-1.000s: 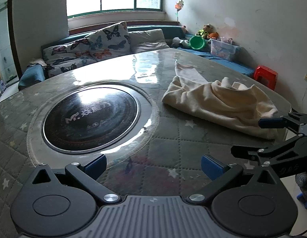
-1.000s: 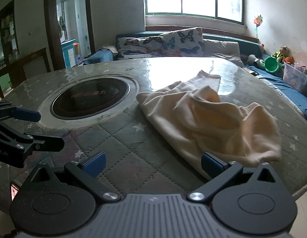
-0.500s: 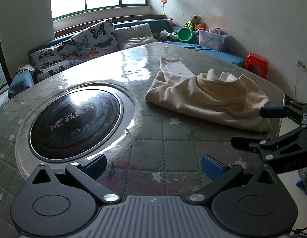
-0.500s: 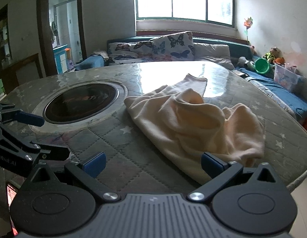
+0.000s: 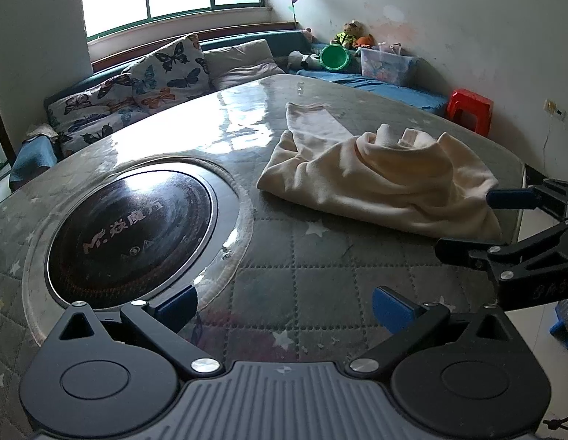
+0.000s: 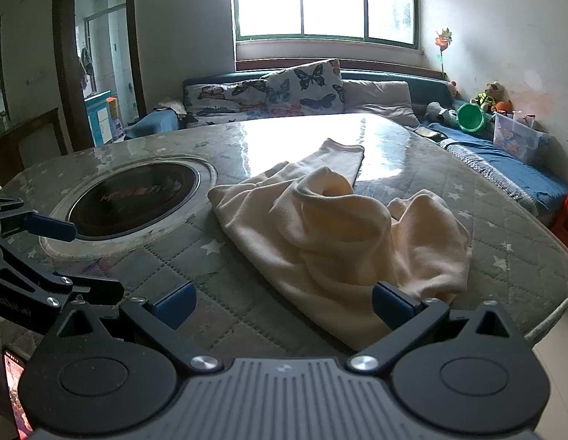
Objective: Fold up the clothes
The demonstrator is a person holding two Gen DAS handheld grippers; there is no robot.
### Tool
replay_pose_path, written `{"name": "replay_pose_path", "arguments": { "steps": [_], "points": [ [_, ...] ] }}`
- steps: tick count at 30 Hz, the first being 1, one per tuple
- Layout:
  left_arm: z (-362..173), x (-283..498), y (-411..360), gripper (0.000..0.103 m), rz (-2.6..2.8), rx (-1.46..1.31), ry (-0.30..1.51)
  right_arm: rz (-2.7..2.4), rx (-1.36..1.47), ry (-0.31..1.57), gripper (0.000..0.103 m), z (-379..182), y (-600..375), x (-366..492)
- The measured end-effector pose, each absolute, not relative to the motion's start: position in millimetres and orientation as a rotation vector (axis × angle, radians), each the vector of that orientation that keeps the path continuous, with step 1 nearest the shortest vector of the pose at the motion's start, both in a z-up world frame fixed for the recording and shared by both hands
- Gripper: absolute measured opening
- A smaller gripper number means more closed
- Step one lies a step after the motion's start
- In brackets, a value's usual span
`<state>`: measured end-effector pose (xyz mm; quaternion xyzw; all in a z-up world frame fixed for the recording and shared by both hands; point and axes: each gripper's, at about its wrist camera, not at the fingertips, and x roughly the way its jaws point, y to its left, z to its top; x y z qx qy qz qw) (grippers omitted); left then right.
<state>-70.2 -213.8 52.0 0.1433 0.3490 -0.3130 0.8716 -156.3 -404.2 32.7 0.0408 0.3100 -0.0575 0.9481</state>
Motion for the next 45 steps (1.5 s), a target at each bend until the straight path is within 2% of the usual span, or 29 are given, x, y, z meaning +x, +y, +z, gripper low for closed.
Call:
{"name": "replay_pose_path", "arguments": {
  "steps": [45],
  "points": [
    [45.0, -25.6, -278.0, 0.103, -0.678, 0.372, 0.841, -0.194, 0.113, 0.627, 0.101, 45.4, -449.3, -132.3]
  ]
}}
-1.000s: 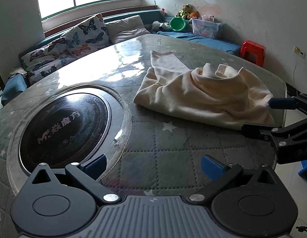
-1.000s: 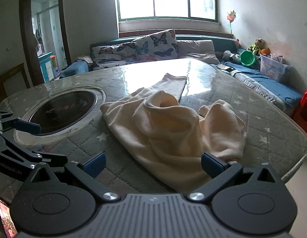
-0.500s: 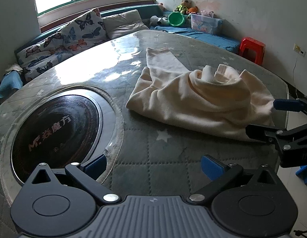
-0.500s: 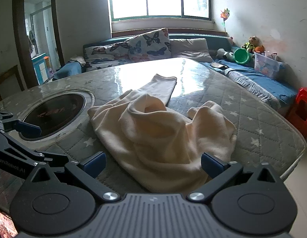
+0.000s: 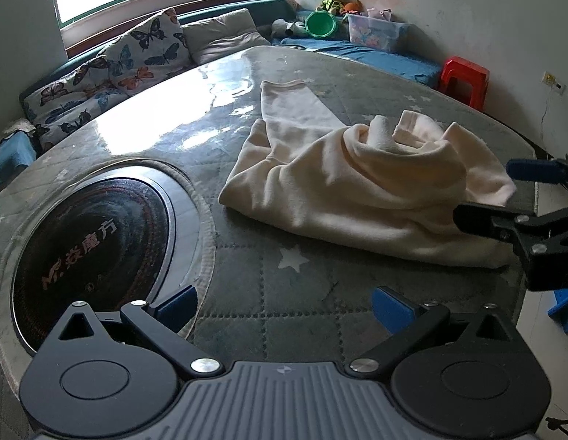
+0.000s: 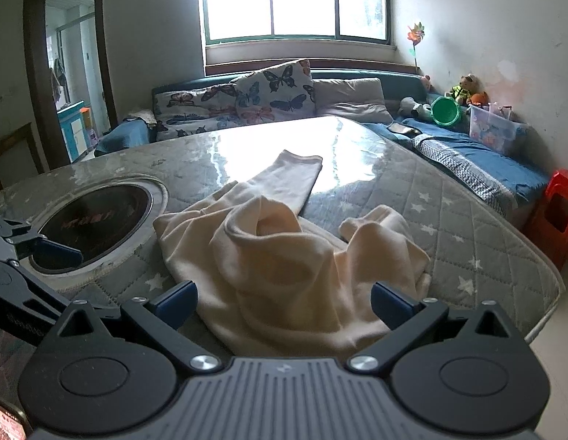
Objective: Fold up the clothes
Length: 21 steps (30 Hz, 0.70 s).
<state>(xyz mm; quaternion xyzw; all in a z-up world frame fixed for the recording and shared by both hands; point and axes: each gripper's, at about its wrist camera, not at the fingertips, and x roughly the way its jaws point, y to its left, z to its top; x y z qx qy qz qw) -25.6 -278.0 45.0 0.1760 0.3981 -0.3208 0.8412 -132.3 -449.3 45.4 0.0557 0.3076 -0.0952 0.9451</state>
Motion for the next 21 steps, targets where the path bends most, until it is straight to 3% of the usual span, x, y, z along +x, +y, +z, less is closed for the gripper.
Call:
{"name": "replay_pose_path", "arguments": {
  "steps": [21],
  "points": [
    [45.3, -4.6, -284.8, 0.103, -0.665, 0.377, 0.853, -0.141, 0.133, 0.644, 0.085, 43.9, -462.3, -89.9]
  ]
}}
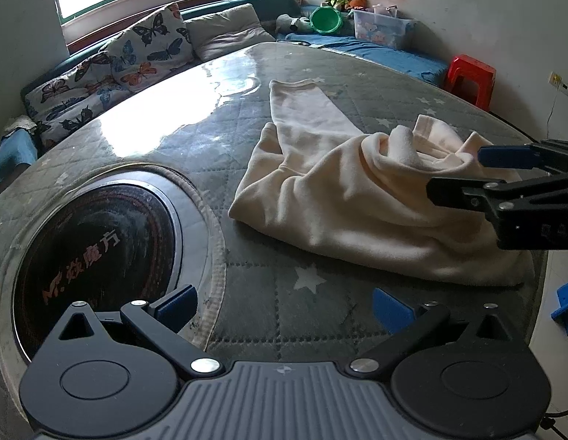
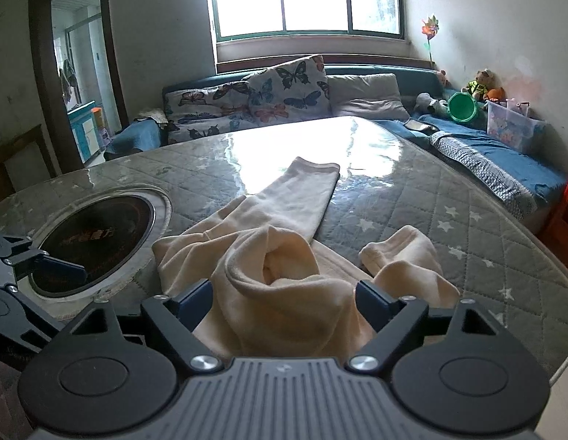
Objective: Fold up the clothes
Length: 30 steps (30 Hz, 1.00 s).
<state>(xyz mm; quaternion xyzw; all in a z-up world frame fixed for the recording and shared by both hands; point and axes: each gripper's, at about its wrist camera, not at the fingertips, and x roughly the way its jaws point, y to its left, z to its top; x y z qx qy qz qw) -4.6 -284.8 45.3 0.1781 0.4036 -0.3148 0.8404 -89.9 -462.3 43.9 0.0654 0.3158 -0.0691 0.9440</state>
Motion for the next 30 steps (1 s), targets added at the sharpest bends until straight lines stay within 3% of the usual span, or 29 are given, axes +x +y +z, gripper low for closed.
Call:
{"name": "replay_pose_path", "arguments": {
  "steps": [8, 14, 19, 22, 30],
  "points": [
    [44.5, 0.5, -285.2, 0.102, -0.666, 0.368, 0.851, -0.115, 0.135, 0.668, 0.073, 37.8, -466.6, -74.3],
    [45.7, 5.6, -281.4, 0.1, -0.651, 0.352, 0.852, -0.1, 0.131, 0.677, 0.057, 31.0, -465.5, -65.4],
    [49.1, 7.9, -275.6, 0.099, -0.636, 0.346, 0.838, -0.06, 0.161, 0.672, 0.021, 31.3, -467.0, -66.7],
    [55.4, 13.0, -268.7, 0.099, -0.622, 0.323, 0.825, -0.018, 0.155, 0.66, 0.012, 34.6, -461.3, -76.4],
    [79.0, 21.9, -255.9, 0.099, -0.609, 0.256, 0.771, 0.25, 0.067, 0.686, 0.008, 38.7, -413.6, -120.5]
  ]
}}
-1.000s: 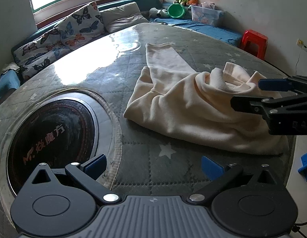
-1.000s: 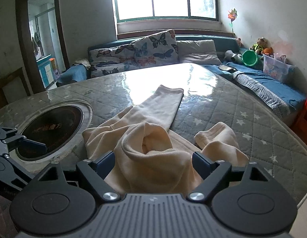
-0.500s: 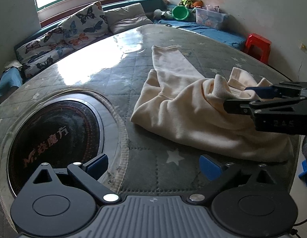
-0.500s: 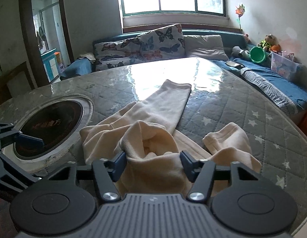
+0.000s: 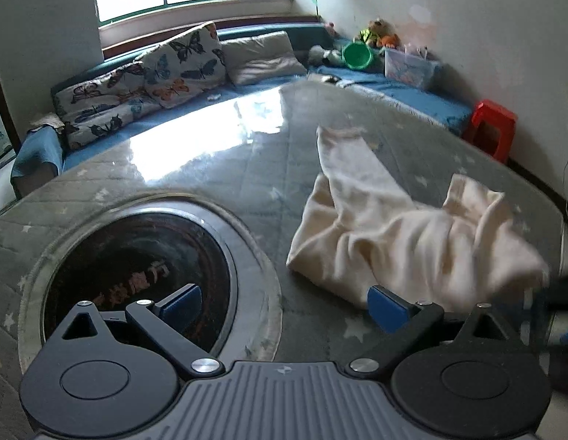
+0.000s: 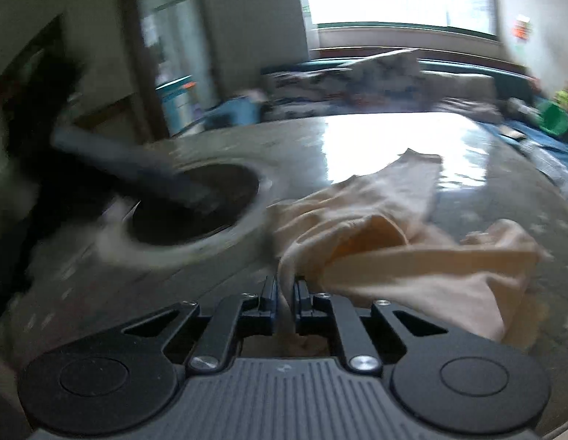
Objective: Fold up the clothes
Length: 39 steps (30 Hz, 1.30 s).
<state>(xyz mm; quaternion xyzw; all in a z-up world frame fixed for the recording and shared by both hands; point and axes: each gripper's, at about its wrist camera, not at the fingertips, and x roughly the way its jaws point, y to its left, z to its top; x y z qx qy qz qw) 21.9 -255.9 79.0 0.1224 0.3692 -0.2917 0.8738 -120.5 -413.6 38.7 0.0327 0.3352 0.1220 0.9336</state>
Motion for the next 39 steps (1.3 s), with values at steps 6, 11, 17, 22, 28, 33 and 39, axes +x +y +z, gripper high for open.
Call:
{"name": "replay_pose_path", "arguments": {
  "steps": [6, 11, 17, 22, 28, 33, 39],
  "points": [
    [84.1, 10.5, -272.3, 0.099, -0.69, 0.265, 0.755, 0.369, 0.001, 0.76, 0.008, 26.2, -383.4, -139.5],
    [86.6, -0.3, -300.3, 0.096, -0.803, 0.273, 0.758, 0.395, -0.029, 0.779, 0.008, 21.5, -372.6, -147.4],
    [70.1, 5.6, -340.2, 0.069, -0.866, 0.323, 0.833, 0.388, -0.016, 0.756, 0.011, 29.3, -375.4, -150.0],
    [56.7, 19.5, -332.9, 0.018, -0.881, 0.272, 0.908, 0.381, 0.018, 0.72, 0.015, 41.5, -387.9, -161.7],
    [70.3, 23.9, -294.8, 0.011, -0.87, 0.199, 0.881, 0.283, 0.126, 0.639, 0.034, 63.9, -424.8, -165.0],
    [76.5, 23.7, -257.7, 0.01, -0.829, 0.159, 0.867, 0.094, 0.184, 0.66, 0.042, 62.9, -462.9, -150.5],
    [73.9, 25.4, -225.3, 0.011, -0.8, 0.132, 0.884, -0.029, 0.259, 0.726, 0.048, 35.5, -493.0, -131.9]
  ]
}}
